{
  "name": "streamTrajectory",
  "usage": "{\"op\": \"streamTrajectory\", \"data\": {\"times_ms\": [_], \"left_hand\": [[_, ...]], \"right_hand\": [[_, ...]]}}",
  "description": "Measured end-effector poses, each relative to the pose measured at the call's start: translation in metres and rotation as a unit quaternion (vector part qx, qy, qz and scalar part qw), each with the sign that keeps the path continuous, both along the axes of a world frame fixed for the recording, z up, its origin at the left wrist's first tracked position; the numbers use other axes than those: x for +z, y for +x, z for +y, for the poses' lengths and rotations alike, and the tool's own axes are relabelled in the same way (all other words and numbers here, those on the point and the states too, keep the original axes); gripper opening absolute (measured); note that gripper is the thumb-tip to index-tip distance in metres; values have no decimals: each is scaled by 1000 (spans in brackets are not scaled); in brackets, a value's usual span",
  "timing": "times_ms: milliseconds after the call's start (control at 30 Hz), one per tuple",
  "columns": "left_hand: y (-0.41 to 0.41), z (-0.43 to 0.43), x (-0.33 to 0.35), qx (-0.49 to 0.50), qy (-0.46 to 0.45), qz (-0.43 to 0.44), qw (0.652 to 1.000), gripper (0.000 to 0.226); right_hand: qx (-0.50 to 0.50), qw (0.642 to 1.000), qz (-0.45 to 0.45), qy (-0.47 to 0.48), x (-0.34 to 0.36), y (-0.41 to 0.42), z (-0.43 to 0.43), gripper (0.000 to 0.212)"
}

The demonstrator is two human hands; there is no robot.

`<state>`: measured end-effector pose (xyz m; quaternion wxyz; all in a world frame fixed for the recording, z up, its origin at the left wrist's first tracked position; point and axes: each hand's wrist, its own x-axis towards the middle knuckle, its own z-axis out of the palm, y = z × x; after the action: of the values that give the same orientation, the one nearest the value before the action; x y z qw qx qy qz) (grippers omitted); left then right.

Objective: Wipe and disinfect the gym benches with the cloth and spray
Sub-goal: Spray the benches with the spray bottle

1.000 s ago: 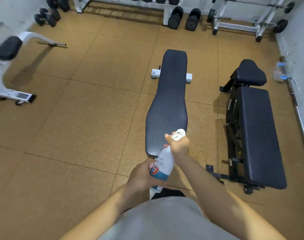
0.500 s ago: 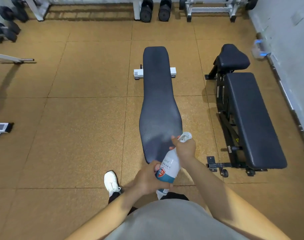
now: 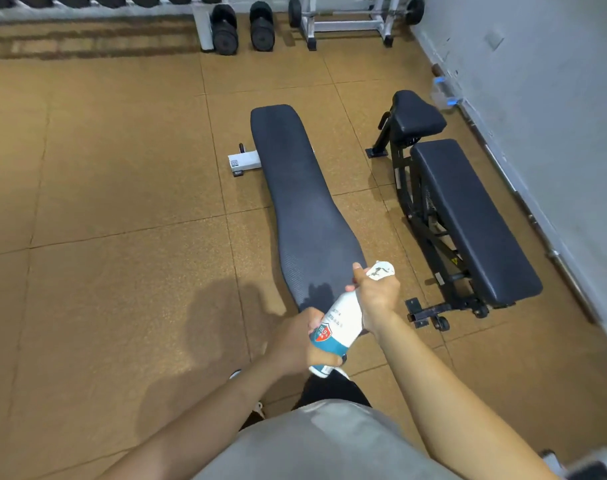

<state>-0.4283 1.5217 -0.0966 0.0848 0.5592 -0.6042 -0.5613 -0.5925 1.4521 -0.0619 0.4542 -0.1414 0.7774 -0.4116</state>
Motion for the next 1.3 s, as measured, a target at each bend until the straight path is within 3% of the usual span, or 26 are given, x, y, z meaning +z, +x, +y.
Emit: {"op": "streamTrajectory", "data": {"times_ms": [100, 500, 833, 967, 1300], "left_hand": [[32, -15, 9, -44, -34, -8, 998, 69], [99, -82, -9, 1, 14, 31, 999, 74], [140, -248, -7, -90, 1, -39, 995, 74], [148, -296, -8, -89, -2, -54, 995, 80], [183, -386, -12, -6, 49, 54, 997, 63]], "right_hand": [[-27, 1000, -7, 10, 10, 25, -1, 23], [-88, 996, -27, -2, 2, 86, -72, 22], [-136, 984, -116, -17, -25, 115, -206, 23], [-138, 984, -109, -7, -21, 125, -260, 23], [-150, 986, -72, -24, -10, 166, -361, 20]]}}
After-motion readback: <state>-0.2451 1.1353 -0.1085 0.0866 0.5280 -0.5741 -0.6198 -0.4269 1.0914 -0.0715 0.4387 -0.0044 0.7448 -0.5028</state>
